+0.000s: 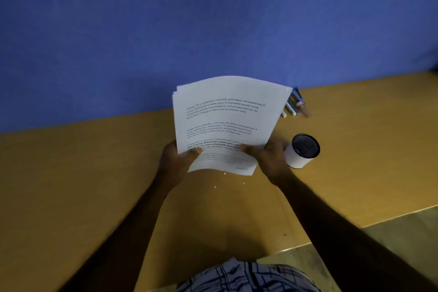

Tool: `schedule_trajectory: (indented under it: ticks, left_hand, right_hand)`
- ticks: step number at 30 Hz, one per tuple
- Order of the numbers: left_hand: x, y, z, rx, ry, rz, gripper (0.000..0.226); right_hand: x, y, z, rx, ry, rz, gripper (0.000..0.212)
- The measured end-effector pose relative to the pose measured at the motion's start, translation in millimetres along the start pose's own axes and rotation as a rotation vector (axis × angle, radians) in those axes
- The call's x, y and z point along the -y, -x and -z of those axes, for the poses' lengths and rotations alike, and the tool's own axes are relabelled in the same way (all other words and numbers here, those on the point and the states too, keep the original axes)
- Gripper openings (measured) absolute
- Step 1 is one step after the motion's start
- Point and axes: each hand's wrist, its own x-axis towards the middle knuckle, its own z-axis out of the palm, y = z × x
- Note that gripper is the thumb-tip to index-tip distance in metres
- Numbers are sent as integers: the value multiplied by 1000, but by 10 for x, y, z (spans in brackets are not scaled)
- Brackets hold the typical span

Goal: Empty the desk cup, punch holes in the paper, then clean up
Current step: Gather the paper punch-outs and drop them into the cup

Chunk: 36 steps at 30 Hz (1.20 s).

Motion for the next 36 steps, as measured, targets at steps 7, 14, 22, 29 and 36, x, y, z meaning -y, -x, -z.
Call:
schedule_trajectory:
  ticks: [7, 14, 22, 29, 36]
  left_hand:
    - [91, 53, 40, -53, 2, -26, 28]
    - [254, 152, -83, -79, -12, 63, 33]
    - [180, 191, -40, -35, 19, 43, 27]
    - [26, 197, -64, -115, 86, -8, 19]
    - [-197, 197, -6, -131, 276, -127, 41]
  right_hand:
    - [-44, -11, -9, 34, 35, -10, 38]
    - [-122, 62, -92, 19, 54, -12, 43]
    - [-149, 67, -46, 30, 76, -15, 48]
    - [-199, -14, 94, 70, 78, -90, 41]
    - [-501, 52, 265, 2, -88, -314, 65]
